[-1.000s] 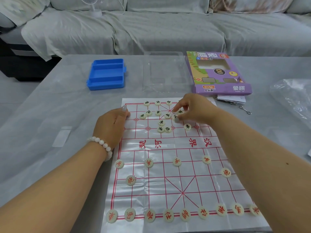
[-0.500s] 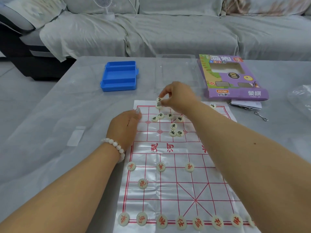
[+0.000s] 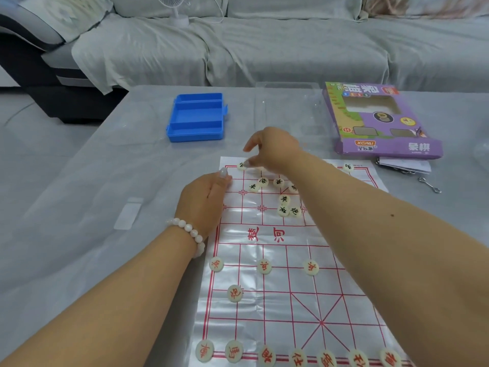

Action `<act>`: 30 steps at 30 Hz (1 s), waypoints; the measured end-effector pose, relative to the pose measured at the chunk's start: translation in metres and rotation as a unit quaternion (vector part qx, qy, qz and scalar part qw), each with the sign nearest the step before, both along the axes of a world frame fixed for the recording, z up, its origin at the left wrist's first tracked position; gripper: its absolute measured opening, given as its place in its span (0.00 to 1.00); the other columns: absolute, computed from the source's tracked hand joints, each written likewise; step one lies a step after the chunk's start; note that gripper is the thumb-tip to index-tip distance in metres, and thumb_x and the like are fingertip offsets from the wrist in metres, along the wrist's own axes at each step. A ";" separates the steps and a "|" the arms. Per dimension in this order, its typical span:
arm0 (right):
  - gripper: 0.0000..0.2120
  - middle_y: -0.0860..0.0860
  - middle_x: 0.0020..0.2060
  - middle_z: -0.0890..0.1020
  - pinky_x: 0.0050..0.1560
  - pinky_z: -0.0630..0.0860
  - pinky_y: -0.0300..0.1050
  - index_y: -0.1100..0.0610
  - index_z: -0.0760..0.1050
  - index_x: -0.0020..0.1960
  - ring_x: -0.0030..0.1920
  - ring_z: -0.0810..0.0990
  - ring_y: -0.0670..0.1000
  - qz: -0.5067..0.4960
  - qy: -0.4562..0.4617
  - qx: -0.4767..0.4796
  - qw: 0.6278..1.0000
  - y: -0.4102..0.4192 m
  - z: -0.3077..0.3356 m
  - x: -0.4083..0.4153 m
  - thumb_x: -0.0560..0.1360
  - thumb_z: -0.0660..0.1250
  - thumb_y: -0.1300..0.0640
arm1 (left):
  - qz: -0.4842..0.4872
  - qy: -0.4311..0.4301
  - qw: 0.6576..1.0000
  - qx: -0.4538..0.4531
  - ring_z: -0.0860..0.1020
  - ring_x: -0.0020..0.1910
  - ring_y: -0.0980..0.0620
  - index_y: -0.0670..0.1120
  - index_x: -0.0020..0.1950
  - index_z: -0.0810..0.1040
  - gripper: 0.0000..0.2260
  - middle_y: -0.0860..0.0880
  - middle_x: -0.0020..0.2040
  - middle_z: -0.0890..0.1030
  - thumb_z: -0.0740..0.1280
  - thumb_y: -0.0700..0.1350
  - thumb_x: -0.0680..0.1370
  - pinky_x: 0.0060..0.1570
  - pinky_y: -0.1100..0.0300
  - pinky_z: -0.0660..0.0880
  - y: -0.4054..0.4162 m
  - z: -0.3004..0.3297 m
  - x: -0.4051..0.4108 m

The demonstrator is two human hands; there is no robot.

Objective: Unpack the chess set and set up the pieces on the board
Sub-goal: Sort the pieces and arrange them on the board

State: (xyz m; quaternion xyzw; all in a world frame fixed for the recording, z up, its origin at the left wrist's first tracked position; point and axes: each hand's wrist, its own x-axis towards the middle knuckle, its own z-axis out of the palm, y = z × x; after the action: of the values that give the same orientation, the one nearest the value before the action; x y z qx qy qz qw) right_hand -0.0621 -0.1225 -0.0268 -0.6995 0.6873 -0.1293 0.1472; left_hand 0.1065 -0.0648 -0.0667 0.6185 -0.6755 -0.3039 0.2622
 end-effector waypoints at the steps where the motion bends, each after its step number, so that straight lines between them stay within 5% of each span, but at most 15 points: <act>1: 0.15 0.43 0.37 0.72 0.51 0.74 0.45 0.48 0.79 0.54 0.44 0.76 0.49 -0.008 -0.020 -0.013 1.000 0.004 0.006 -0.009 0.69 0.74 0.48 | -0.003 0.003 1.000 0.000 0.71 0.65 0.50 0.48 0.65 0.76 0.25 0.50 0.66 0.74 0.47 0.57 0.80 0.67 0.57 0.61 0.001 0.000 0.000; 6: 0.11 0.46 0.35 0.75 0.34 0.70 0.37 0.49 0.82 0.50 0.34 0.75 0.46 -0.009 -0.033 0.006 0.999 0.043 0.026 -0.062 0.68 0.75 0.51 | -0.004 0.017 1.000 0.001 0.71 0.65 0.49 0.47 0.64 0.76 0.24 0.50 0.66 0.74 0.47 0.57 0.80 0.67 0.58 0.61 0.002 0.001 0.000; 11: 0.12 0.47 0.42 0.74 0.43 0.72 0.43 0.48 0.82 0.52 0.43 0.75 0.49 0.031 0.064 0.059 0.996 0.070 0.011 -0.070 0.69 0.74 0.51 | 0.000 0.006 1.000 0.009 0.71 0.65 0.49 0.48 0.65 0.75 0.25 0.50 0.66 0.74 0.47 0.57 0.80 0.67 0.58 0.61 0.002 0.001 -0.001; 18: 0.14 0.47 0.44 0.76 0.42 0.70 0.42 0.48 0.81 0.53 0.44 0.75 0.48 0.035 0.120 0.034 0.991 0.069 0.002 -0.065 0.69 0.73 0.47 | 0.004 0.004 1.000 0.017 0.69 0.67 0.49 0.48 0.67 0.73 0.25 0.49 0.68 0.72 0.46 0.57 0.80 0.67 0.61 0.58 0.001 0.001 -0.001; 25: 0.14 0.45 0.42 0.71 0.45 0.71 0.43 0.48 0.80 0.54 0.44 0.74 0.48 0.007 0.028 -0.070 0.997 0.035 0.013 -0.019 0.71 0.71 0.45 | 0.023 0.021 0.999 0.016 0.73 0.62 0.49 0.46 0.63 0.76 0.25 0.48 0.64 0.76 0.47 0.57 0.80 0.63 0.62 0.61 -0.001 0.000 -0.002; 30: 0.15 0.49 0.51 0.78 0.53 0.74 0.46 0.48 0.80 0.55 0.52 0.77 0.52 0.012 0.034 -0.054 0.998 0.004 -0.001 0.029 0.71 0.70 0.44 | 0.037 0.045 0.998 0.005 0.74 0.57 0.51 0.44 0.59 0.79 0.25 0.46 0.58 0.79 0.47 0.55 0.81 0.57 0.64 0.60 -0.001 0.002 -0.003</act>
State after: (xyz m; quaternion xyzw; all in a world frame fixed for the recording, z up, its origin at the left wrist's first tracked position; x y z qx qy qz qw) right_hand -0.0331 -0.1190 -0.0276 -0.7186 0.6754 -0.1406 0.0874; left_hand 0.1033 -0.0662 -0.0646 0.6299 -0.6381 -0.3251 0.3006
